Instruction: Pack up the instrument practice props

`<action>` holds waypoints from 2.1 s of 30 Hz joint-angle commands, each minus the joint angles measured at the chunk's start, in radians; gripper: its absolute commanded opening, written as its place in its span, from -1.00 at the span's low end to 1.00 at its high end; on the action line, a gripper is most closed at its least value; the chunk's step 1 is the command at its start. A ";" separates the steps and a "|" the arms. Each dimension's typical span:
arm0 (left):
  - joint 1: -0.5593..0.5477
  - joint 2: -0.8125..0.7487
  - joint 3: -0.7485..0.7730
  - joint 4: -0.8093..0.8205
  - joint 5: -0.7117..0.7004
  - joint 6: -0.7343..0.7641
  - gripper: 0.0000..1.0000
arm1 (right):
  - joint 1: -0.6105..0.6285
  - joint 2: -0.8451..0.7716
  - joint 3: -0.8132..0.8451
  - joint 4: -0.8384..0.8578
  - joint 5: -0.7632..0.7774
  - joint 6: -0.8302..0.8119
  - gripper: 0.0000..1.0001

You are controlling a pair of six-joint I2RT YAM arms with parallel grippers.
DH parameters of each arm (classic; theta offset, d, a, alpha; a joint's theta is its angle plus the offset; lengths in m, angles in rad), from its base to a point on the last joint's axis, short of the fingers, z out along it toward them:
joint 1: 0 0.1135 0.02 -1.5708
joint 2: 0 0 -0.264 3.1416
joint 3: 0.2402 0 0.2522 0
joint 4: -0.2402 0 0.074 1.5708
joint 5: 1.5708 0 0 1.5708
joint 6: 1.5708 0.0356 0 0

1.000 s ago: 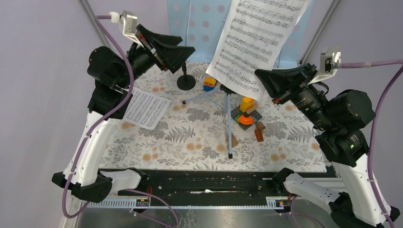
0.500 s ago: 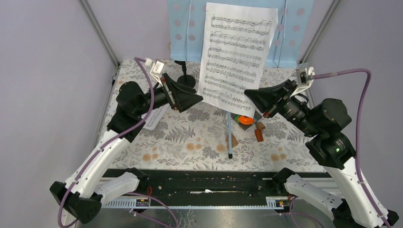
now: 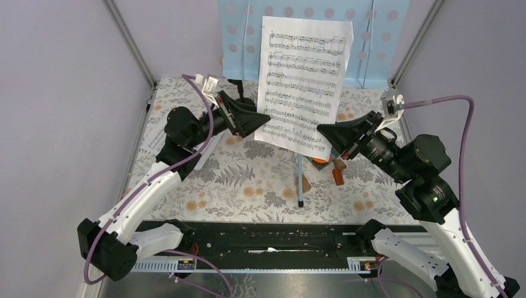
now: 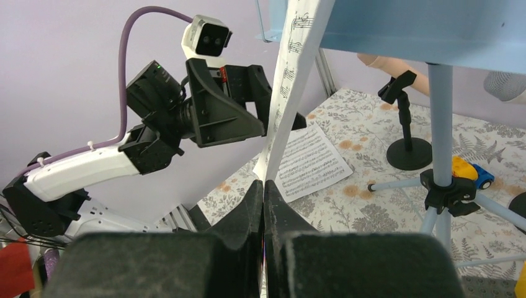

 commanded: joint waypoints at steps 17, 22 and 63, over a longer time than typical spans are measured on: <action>-0.026 -0.003 -0.049 0.221 0.005 -0.031 -0.79 | -0.004 -0.062 -0.074 -0.046 0.013 0.016 -1.00; -0.033 -0.072 -0.124 0.131 -0.002 -0.011 -1.00 | -0.004 -0.091 -0.085 -0.111 0.048 -0.002 -0.15; 0.715 -0.030 -0.530 -0.078 -0.637 -0.296 -1.00 | -0.004 -0.274 -0.375 -0.322 0.311 -0.016 0.36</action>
